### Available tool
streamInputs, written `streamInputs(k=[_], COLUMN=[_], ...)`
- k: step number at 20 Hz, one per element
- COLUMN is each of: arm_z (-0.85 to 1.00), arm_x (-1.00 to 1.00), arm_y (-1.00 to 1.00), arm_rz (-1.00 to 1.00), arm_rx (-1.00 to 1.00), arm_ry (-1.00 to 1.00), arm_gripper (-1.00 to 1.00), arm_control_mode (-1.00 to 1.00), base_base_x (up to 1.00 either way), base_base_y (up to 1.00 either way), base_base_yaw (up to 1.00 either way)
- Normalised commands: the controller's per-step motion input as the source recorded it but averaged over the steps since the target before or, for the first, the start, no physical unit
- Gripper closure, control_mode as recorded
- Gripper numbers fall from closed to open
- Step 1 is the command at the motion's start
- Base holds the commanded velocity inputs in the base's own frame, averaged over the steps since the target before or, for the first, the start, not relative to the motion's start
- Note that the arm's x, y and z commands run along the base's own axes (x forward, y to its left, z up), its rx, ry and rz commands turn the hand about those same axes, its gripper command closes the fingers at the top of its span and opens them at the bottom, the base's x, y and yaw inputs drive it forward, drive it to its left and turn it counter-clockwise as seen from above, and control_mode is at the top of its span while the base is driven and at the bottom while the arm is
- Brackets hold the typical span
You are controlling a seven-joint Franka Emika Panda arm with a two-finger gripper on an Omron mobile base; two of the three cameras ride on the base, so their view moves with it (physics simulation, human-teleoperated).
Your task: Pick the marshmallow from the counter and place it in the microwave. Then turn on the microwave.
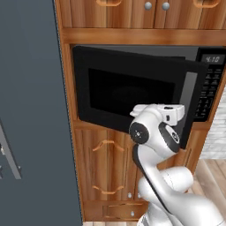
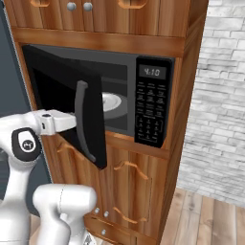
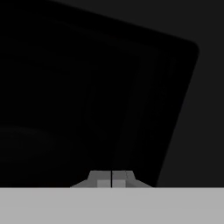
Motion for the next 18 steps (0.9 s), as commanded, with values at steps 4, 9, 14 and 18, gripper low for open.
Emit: streamInputs(k=[4, 9, 14, 18], arm_z=[0.0, 0.0, 0.0, 0.0], arm_x=[0.22, 0.19, 0.18, 0.19], arm_y=[-0.14, -0.18, -0.11, -0.08], arm_rz=[0.09, 0.08, 0.08, 0.08], arm_rx=[0.0, 0.0, 0.0, 0.0], arm_ry=[0.0, 0.0, 0.0, 0.0], arm_gripper=[1.0, 1.0, 1.0, 1.0], arm_control_mode=[-1.0, -1.0, -1.0, -1.0], base_base_x=[0.0, 0.0, 0.0, 0.0], base_base_y=[0.0, 0.0, 0.0, 0.0], base_base_yaw=[0.0, 0.0, 0.0, 0.0])
